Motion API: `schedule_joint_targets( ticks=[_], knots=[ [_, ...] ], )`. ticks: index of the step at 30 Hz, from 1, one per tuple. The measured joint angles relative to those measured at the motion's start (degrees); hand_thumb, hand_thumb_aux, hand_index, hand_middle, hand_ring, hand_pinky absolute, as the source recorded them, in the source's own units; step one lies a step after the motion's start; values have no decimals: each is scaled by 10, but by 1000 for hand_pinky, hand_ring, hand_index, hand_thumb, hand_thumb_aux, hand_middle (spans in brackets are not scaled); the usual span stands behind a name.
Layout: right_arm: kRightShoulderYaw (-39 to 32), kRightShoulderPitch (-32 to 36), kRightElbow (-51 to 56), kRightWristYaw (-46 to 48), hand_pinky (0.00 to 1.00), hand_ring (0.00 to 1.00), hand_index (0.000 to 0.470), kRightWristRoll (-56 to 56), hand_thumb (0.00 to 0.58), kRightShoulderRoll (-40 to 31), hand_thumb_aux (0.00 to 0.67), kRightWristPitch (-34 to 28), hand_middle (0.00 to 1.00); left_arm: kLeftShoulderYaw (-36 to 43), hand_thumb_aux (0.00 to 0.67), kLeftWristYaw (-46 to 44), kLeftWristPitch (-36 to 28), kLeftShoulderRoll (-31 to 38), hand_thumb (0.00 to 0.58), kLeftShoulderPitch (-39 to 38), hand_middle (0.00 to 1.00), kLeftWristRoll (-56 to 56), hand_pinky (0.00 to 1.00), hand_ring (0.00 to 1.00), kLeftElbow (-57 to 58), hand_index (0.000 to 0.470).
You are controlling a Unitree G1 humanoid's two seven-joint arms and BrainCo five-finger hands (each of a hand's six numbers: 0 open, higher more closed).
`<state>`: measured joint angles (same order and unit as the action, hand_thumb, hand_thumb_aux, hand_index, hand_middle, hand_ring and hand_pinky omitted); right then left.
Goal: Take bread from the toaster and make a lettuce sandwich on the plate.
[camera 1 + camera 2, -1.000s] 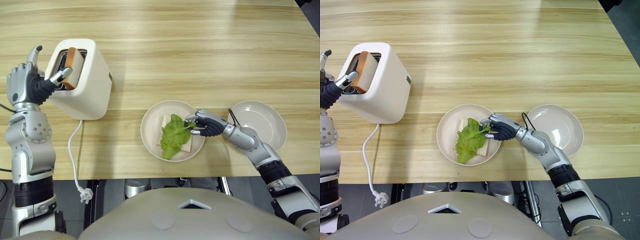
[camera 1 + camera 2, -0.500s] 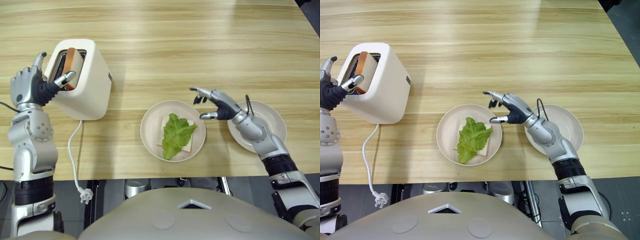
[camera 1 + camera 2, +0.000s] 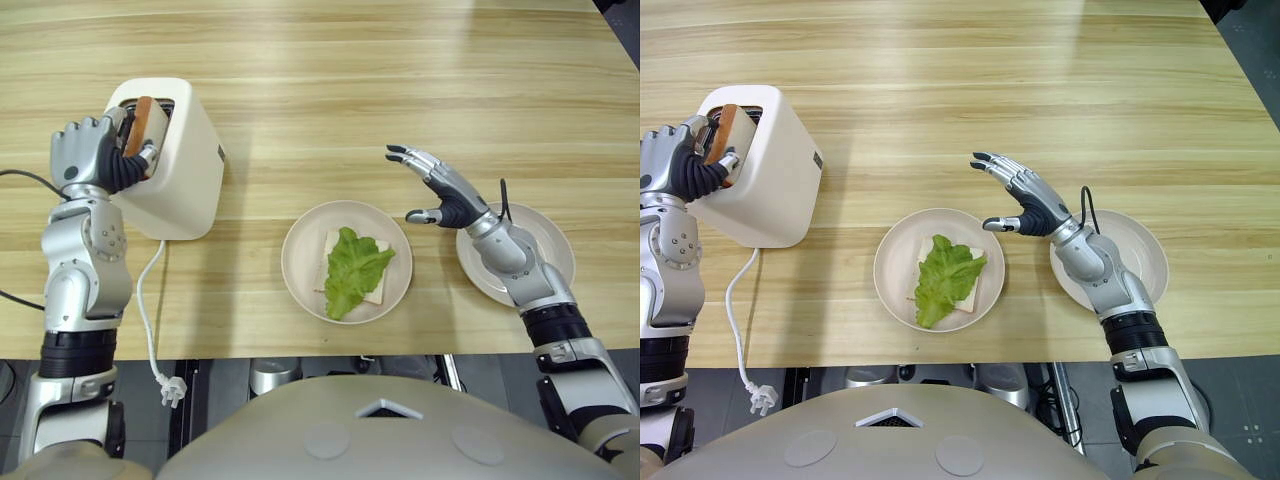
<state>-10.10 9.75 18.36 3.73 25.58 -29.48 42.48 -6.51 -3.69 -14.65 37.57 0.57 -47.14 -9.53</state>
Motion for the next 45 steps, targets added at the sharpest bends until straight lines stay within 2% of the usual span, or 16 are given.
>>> schedule_joint_targets(
  ticks=[14,23,37,38,39,40,41,42,43,44,45],
  knots=[
    [3,-2,0,-3,0,0,0,-13,0,6,0,0,0,-1,670,12,2,0,580,7,1000,9,1000,1000,23,460],
    [3,0,2,-16,0,0,0,-9,0,19,0,-1,0,-7,670,32,22,-6,580,12,1000,52,1000,1000,19,460],
    [2,10,13,-34,0,0,0,-5,0,34,0,-3,0,-91,670,166,45,-11,580,61,1000,51,1000,1000,-73,460],
    [2,10,13,-36,0,0,0,-5,0,34,0,-3,0,-91,644,169,46,-13,579,63,1000,50,1000,1000,-73,442],
    [2,10,13,-37,0,0,0,-5,0,35,0,-3,0,-91,504,170,46,-17,545,63,1000,50,1000,1000,-73,346],
    [2,10,14,-39,0,0,0,-5,0,35,0,-3,0,-90,504,170,46,-21,545,63,1000,50,1000,1000,-72,346],
    [3,10,14,-40,0,0,0,-5,0,35,0,-3,0,-87,391,166,46,-24,480,63,1000,50,1000,1000,-68,269],
    [3,10,14,-40,0,0,0,-5,0,35,0,-3,0,-84,391,164,46,-24,480,63,1000,50,1000,1000,-66,269],
    [3,10,14,-40,0,0,0,-5,0,35,0,-3,0,-75,210,159,47,-24,307,63,980,50,980,980,-63,144],
    [2,10,14,-41,0,0,0,-5,0,35,0,-3,0,-72,60,156,47,-25,100,62,424,50,424,424,-61,41],
    [3,11,14,-41,0,0,0,-5,0,36,0,-3,0,-71,0,152,47,-25,0,59,0,50,0,0,-57,0]
  ],
)
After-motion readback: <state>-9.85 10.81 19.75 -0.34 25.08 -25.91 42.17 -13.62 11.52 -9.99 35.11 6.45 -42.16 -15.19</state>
